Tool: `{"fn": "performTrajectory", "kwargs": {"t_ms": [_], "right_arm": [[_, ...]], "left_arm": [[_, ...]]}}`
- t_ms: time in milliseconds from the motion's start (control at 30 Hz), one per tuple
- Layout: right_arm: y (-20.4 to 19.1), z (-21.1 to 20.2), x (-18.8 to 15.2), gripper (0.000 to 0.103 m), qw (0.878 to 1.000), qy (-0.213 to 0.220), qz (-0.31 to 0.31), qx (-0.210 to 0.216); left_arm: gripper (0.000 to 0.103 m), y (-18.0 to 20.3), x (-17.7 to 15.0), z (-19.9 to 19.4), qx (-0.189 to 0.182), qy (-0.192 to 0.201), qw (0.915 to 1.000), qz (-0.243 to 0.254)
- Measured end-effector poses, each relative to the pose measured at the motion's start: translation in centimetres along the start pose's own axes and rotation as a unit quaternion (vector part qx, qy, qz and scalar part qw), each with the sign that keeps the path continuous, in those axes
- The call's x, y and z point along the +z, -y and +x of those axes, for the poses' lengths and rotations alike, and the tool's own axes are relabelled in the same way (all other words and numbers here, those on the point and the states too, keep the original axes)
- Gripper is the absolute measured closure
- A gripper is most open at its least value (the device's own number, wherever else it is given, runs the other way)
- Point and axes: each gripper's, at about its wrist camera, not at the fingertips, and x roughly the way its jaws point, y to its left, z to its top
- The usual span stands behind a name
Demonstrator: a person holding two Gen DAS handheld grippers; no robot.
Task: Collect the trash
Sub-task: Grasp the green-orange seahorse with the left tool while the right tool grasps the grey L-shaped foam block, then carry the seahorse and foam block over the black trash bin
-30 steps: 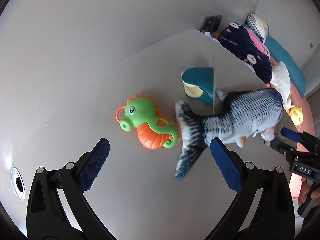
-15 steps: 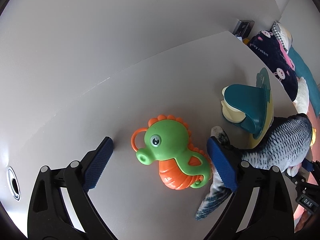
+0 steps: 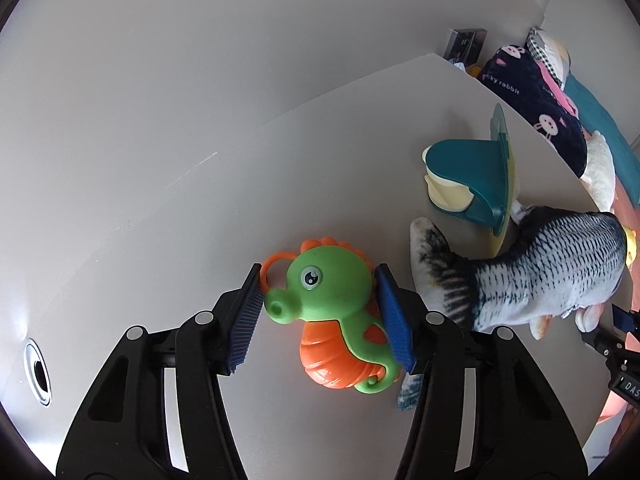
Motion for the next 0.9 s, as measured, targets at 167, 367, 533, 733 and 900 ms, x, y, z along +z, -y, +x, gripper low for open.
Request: {"fn": "performTrajectory", "kwargs": {"t_ms": [167,367,533,733,900], "right_arm": [[-0.1,-1.5,-1.7,0.060,1.000,0.004,0.016,0.014],[0.0,-3.5,-4.0,0.061,0.999,0.015,0.030,0.029],[0.3,-5.4,-6.0,0.061,0.998,0.028,0.044,0.039],[1.1,-7.3,-8.0,0.061,0.996,0.044,0.063,0.037],[1.8,-9.1,-9.8,0.061,0.995,0.058,0.075,0.038]], "left_arm": [[0.049,-0.3,-2.0,-1.5,-0.019,0.006,0.9997,-0.011],[0.049,0.1,-4.3,-4.3,-0.035,0.028,0.9989,-0.014],[0.049,1.2,-6.3,-6.4,-0.040,0.039,0.9984,0.006],[0.049,3.0,-7.9,-7.7,-0.050,0.041,0.9976,0.026],[0.049,5.0,-9.1,-8.8,-0.065,0.042,0.9959,0.048]]}}
